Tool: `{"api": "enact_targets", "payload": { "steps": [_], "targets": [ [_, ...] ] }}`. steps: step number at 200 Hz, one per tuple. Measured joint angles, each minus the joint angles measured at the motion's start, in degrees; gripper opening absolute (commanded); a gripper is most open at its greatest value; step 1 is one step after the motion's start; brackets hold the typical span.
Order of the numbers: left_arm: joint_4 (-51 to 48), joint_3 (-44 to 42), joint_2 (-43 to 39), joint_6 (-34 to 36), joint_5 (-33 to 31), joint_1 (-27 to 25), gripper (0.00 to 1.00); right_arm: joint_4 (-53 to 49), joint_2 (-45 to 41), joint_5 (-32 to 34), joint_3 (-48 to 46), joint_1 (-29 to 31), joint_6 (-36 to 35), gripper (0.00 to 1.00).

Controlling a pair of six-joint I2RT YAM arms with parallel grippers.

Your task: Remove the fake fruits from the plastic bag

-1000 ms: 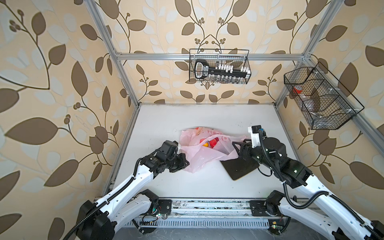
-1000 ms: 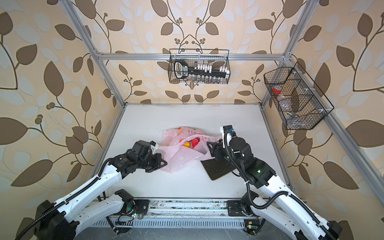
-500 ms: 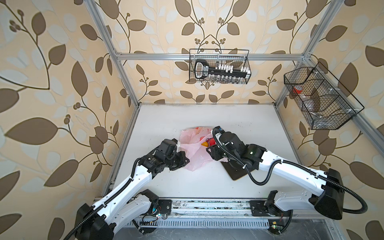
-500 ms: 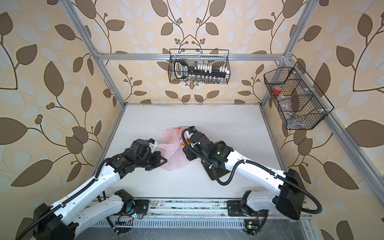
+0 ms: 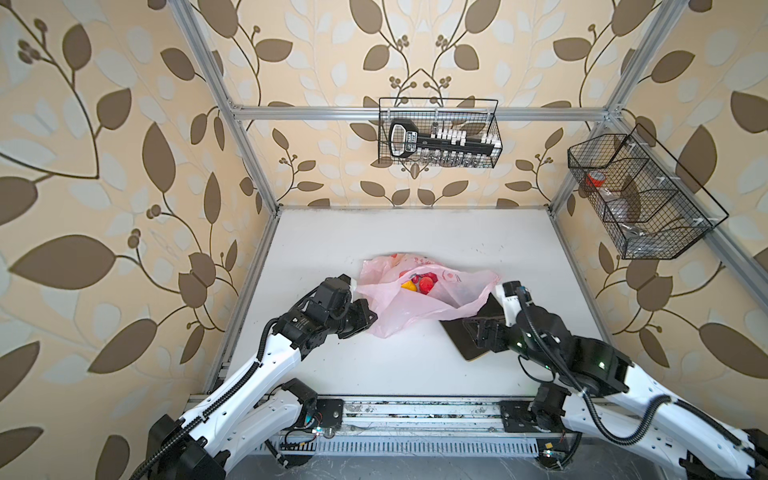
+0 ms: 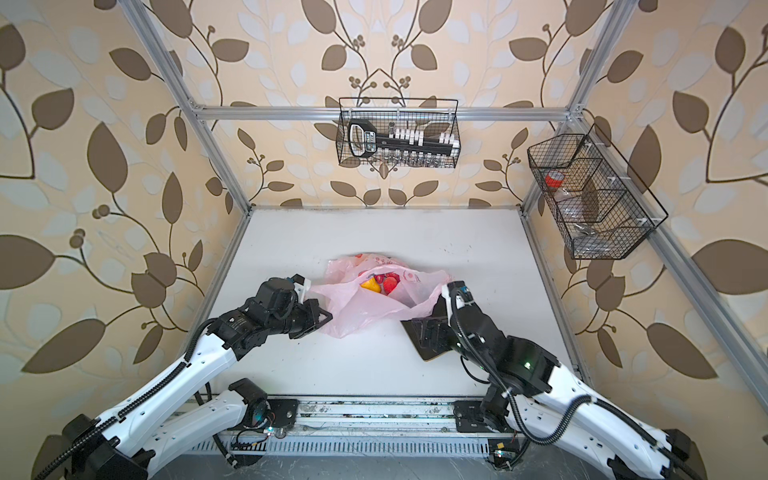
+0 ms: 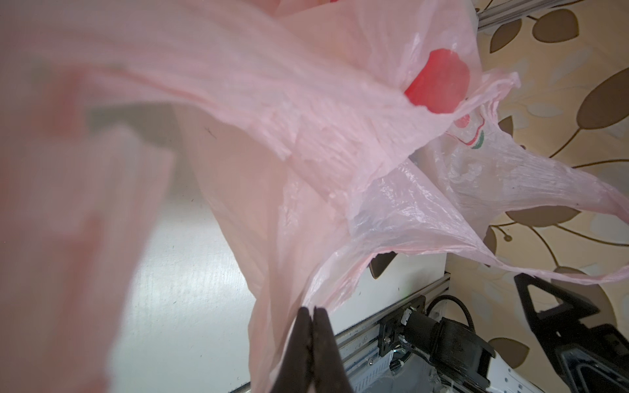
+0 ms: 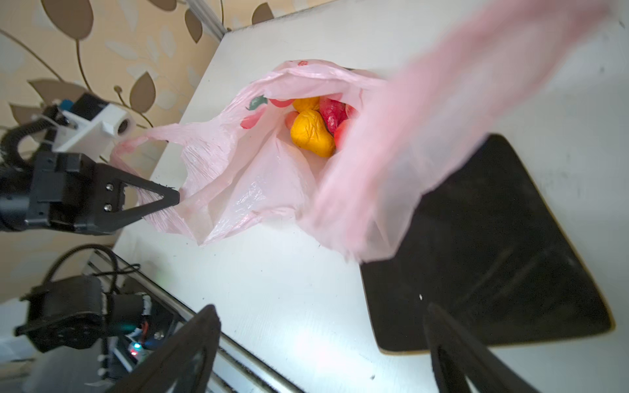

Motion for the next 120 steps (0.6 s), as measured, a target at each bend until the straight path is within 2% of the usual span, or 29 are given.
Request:
{"api": "enact_targets", "payload": {
  "steps": [30,58,81,91,101,120],
  "targets": [
    [0.52,0.0,0.0,-0.02,-0.09,0.0,0.0,-6.84,-11.1,5.68,0.33,-0.02,7.37,1.0],
    [0.74,0.0,0.04,-0.04,-0.13,0.0,0.0,-13.73,-12.37,13.68,7.23,-0.02,9.68,0.99],
    [0.74,0.0,0.07,-0.04,-0.13,0.0,0.0,-15.02,-6.64,17.73,19.08,-0.02,4.59,0.99],
    [0.74,0.0,0.07,-0.04,-0.13,0.0,0.0,-14.14,-2.54,17.44,24.22,-0.02,0.31,0.94],
    [0.81,0.0,0.11,-0.04,-0.13,0.0,0.0,-11.87,2.36,15.41,28.72,-0.07,-3.78,0.89],
    [1.03,0.0,0.24,-0.07,-0.11,0.0,0.0,-6.01,12.79,7.3,33.09,-0.07,-11.1,0.79]
  ]
}}
